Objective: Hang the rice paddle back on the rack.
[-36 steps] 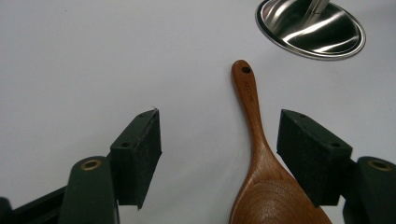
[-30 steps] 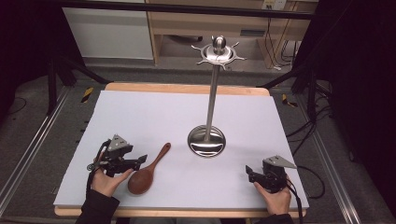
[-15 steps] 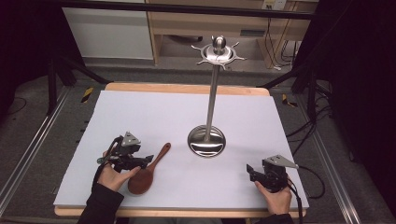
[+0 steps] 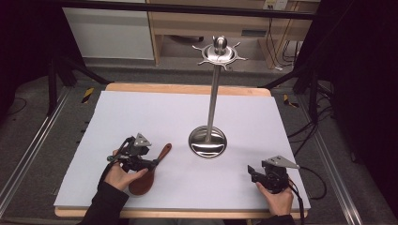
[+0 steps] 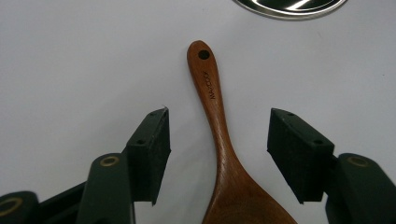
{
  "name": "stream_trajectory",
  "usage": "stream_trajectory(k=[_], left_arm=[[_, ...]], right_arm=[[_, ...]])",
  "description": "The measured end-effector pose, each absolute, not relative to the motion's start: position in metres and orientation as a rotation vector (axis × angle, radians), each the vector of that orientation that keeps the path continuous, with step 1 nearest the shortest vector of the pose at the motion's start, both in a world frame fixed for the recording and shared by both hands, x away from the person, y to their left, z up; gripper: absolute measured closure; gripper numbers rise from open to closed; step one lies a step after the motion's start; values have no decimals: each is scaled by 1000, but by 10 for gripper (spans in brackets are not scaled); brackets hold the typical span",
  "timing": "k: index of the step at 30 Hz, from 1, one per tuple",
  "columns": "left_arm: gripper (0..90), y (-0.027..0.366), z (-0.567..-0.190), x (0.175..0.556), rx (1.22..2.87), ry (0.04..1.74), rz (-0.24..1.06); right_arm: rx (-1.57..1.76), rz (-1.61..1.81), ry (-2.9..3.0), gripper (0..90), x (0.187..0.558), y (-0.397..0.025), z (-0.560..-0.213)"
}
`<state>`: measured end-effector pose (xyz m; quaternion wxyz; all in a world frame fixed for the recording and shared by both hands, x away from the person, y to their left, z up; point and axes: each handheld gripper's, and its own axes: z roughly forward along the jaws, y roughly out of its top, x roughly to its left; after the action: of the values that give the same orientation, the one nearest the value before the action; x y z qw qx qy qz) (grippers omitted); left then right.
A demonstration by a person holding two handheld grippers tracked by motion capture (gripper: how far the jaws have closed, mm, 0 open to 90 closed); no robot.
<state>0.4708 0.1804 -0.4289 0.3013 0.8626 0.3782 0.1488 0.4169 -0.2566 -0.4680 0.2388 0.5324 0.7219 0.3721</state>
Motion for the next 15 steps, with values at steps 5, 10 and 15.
stream_trajectory(k=[5,10,15], left_arm=[[419,174,-433,472,2335,1005,377],[501,170,-437,473,2367,1003,351],[550,168,-444,475,2404,1027,319]], right_arm=[[1454,1017,1987,409,417,-256,-468],[1458,1016,1999,430,417,-256,-468],[1458,1020,2004,449,417,-256,-468]])
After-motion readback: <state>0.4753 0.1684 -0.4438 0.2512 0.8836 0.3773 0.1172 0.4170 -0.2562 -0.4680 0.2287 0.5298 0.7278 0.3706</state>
